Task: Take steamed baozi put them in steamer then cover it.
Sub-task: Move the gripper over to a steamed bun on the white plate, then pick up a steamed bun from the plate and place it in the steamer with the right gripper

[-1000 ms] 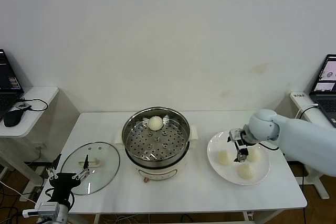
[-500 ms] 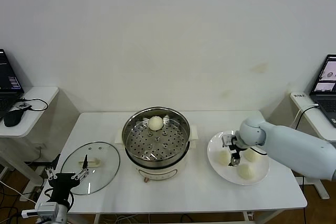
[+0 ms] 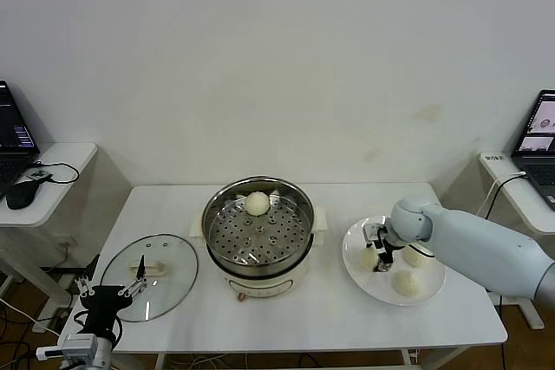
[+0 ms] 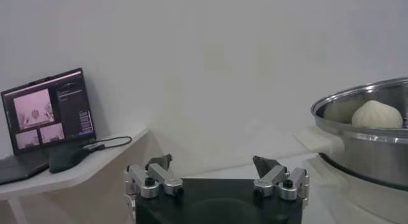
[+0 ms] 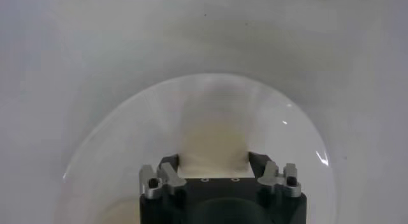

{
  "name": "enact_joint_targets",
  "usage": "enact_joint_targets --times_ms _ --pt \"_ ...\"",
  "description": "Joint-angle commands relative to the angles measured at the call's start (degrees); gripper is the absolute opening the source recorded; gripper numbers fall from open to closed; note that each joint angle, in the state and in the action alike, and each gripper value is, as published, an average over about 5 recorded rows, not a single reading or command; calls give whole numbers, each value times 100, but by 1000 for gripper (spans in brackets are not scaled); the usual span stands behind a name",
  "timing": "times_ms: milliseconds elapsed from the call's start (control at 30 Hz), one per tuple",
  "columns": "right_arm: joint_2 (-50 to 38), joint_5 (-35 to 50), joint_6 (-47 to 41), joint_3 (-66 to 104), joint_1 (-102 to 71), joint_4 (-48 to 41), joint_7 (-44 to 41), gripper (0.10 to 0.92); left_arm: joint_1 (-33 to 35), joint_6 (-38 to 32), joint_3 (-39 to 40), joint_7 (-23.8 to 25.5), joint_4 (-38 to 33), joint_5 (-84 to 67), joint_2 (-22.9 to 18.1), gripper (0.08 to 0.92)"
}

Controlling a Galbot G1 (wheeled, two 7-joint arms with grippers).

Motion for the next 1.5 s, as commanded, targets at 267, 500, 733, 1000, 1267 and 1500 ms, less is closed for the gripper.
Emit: enact_joint_targets --times_ms 267,500,733,1000,1267,1500 --pt "-523 560 75 -409 1481 372 -464 604 15 6 -9 3 -68 -29 53 823" --pt "-468 1645 -189 -1210 3467 774 -504 619 -15 12 47 6 -115 -40 83 823" --pt "560 2801 -744 -1505 4276 980 -21 622 -42 17 67 5 -139 -41 86 823" --pt "2218 3697 -1371 -1374 3760 711 773 628 -8 7 -16 12 -122 -32 74 823" --pt "3279 3858 -1744 -1537 3097 260 1099 628 -31 7 -13 31 -128 5 -14 823" --pt "3734 3808 -1863 -1515 2516 -268 1321 628 -35 -5 -34 33 -130 -1 -28 823"
